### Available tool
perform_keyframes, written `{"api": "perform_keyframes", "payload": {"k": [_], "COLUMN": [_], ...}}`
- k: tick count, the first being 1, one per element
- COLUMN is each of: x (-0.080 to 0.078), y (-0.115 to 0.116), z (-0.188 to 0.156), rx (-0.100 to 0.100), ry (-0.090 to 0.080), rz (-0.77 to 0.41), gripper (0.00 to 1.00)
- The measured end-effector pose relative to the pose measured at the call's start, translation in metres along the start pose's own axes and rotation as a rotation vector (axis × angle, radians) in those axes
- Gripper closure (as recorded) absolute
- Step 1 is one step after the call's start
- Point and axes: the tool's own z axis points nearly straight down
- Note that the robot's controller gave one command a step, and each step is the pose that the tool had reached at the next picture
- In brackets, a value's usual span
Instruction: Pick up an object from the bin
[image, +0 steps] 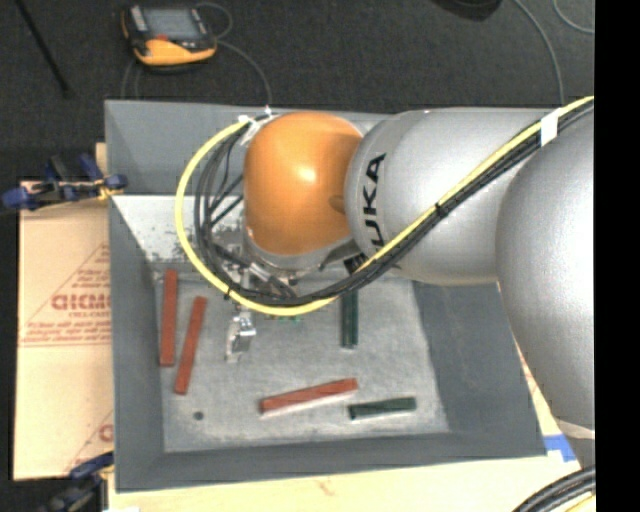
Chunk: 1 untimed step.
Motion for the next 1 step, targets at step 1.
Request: {"api": "perform_keyframes", "payload": {"k": [1], "x": [0.0419], "y": [-0.0193], "z": [0.0471], "rx": [0.001], "ry": [0.005], "rz": [-0.153], "gripper": [0.0]}}
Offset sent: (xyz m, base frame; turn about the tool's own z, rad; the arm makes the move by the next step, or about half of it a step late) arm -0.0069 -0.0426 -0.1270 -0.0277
